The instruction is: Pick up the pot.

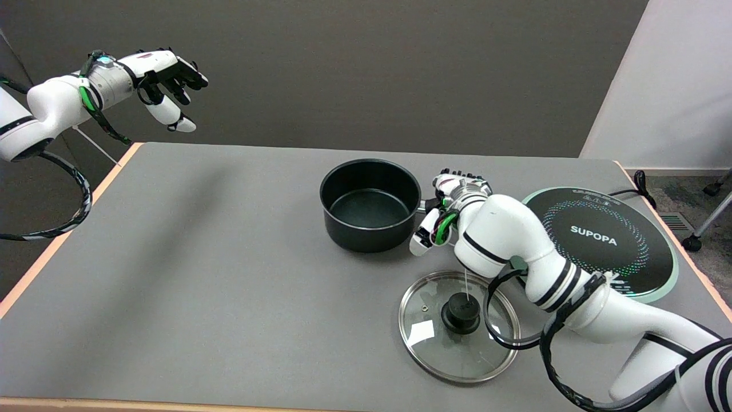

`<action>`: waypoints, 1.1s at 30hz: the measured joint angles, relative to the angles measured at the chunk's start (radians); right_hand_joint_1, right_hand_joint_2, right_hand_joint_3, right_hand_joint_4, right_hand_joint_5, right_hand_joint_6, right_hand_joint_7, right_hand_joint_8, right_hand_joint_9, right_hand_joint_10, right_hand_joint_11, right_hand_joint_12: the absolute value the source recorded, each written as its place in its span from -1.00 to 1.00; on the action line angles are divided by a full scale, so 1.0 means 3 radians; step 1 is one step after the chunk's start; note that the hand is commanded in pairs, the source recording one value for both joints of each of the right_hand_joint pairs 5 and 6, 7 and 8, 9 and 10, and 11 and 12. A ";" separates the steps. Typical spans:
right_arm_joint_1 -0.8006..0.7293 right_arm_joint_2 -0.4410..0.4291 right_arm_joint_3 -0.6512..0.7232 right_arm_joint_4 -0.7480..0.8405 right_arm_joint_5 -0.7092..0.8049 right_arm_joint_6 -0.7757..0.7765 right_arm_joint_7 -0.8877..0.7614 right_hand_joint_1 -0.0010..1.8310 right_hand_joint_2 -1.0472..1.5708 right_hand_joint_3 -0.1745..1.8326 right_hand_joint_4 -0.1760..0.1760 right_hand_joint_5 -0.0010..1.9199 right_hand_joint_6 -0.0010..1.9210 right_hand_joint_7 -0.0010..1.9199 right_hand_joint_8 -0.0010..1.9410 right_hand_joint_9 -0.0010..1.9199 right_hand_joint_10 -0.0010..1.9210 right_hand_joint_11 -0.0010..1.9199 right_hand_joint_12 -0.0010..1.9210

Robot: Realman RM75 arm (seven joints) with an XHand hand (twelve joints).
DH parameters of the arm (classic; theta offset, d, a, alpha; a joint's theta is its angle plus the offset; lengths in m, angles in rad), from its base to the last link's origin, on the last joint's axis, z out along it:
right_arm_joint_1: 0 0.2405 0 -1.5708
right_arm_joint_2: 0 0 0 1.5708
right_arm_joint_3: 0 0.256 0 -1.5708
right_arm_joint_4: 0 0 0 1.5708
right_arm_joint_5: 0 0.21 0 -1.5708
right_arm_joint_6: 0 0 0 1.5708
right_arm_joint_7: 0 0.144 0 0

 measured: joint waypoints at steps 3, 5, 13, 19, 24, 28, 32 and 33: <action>-0.0009 0.0002 0.0000 0.0002 0.0000 -0.0014 -0.0011 0.24 -0.70 0.93 0.31 -0.15 -0.15 -0.15 -0.16 -0.15 -0.15 -0.15 -0.15; -0.0013 0.0003 -0.0001 0.0002 0.0000 -0.0023 -0.0017 0.23 -0.59 0.73 0.13 0.03 0.03 0.03 0.02 0.03 0.03 0.03 0.03; -0.0017 0.0005 -0.0004 0.0004 -0.0001 -0.0048 -0.0033 0.23 -0.30 0.18 -0.21 0.30 0.30 0.30 0.29 0.30 0.30 0.30 0.30; -0.0012 0.0005 -0.0006 0.0004 0.0000 -0.0068 -0.0040 0.29 -0.10 -0.19 -0.40 0.71 0.71 0.71 0.70 0.71 0.71 0.71 0.71; 0.0000 0.0004 -0.0006 -0.0008 0.0000 -0.0102 -0.0048 0.38 -0.16 -0.21 -0.08 0.99 0.99 0.99 0.97 0.99 0.99 0.99 0.99; 0.0019 0.0003 0.0005 -0.0017 -0.0001 -0.0143 -0.0053 0.42 -0.22 -0.21 -0.08 1.00 1.00 1.00 0.98 1.00 1.00 1.00 1.00; 0.0032 0.0004 0.0010 -0.0028 0.0000 -0.0155 -0.0060 0.44 -0.24 -0.19 -0.08 1.00 1.00 1.00 0.98 1.00 1.00 1.00 1.00; 0.0037 0.0005 0.0013 -0.0030 -0.0001 -0.0165 -0.0061 0.45 -0.24 -0.19 -0.08 1.00 1.00 1.00 0.98 1.00 1.00 1.00 1.00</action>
